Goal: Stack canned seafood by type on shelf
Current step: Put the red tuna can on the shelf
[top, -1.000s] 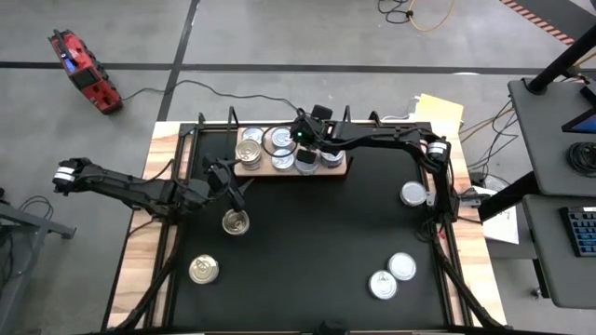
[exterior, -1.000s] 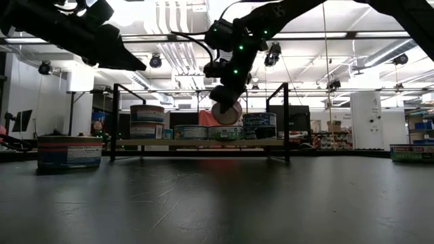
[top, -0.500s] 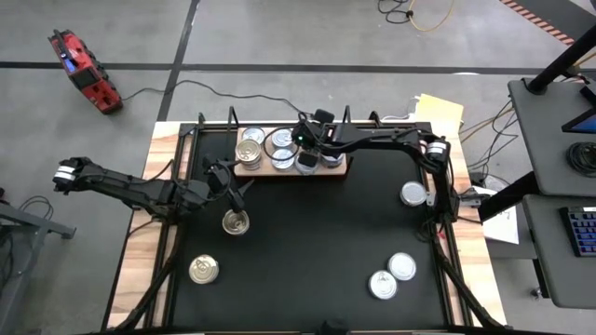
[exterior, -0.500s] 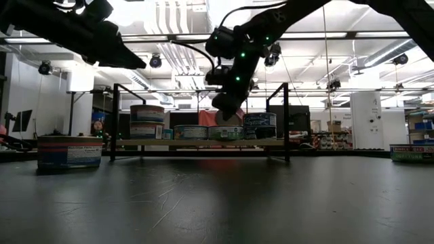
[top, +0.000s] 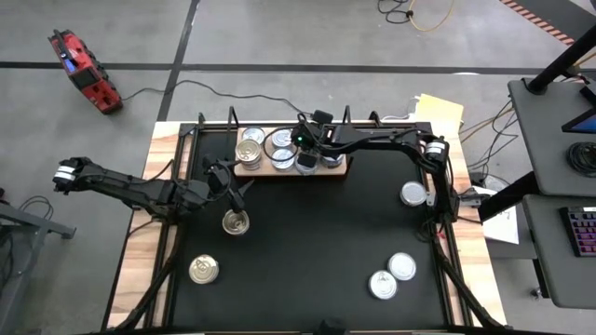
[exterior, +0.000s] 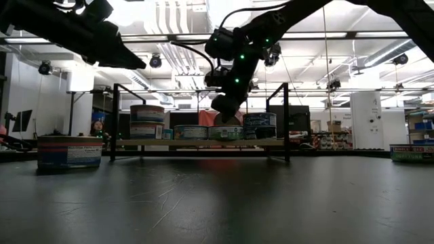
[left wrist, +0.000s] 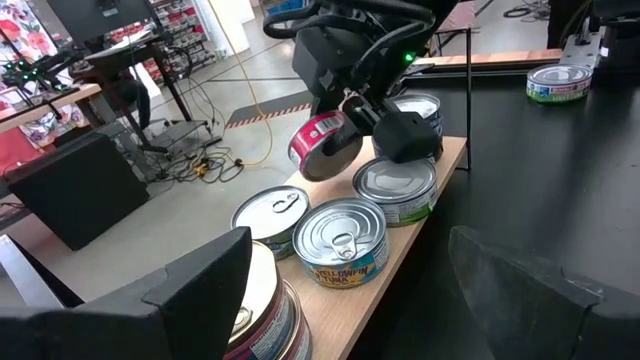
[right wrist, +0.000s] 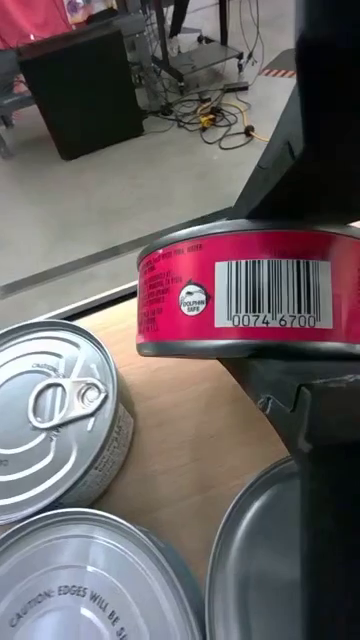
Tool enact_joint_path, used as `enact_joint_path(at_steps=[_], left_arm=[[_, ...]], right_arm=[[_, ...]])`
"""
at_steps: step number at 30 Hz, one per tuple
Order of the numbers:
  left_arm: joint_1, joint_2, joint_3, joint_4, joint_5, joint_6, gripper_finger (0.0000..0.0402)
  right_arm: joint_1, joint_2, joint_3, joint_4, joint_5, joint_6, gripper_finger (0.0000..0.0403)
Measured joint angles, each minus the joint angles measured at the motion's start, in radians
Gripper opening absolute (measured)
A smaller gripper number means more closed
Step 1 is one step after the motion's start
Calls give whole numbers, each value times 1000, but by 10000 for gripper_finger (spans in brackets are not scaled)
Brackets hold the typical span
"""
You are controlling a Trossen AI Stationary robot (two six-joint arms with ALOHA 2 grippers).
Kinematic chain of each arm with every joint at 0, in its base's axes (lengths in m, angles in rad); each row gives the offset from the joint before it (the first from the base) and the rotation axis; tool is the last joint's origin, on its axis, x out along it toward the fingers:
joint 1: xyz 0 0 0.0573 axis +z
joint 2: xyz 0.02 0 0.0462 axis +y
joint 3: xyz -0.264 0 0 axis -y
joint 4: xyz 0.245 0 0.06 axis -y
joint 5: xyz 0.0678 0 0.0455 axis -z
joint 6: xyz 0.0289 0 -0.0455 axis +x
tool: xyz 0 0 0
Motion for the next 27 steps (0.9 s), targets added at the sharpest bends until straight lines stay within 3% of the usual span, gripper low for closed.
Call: enact_joint_path(at_steps=[6, 13, 22, 27], left_arm=[[0, 0, 0, 0, 0, 0, 323], [0, 0, 0, 0, 0, 1, 323], [0, 0, 0, -2, 0, 4, 323], [0, 0, 0, -4, 0, 4, 323]], right_arm=[[0, 0, 0, 0, -23, -1, 136], [0, 0, 0, 1, -24, -3, 166], [0, 0, 0, 5, -67, -17, 140], [0, 0, 1, 5, -71, -10, 162]])
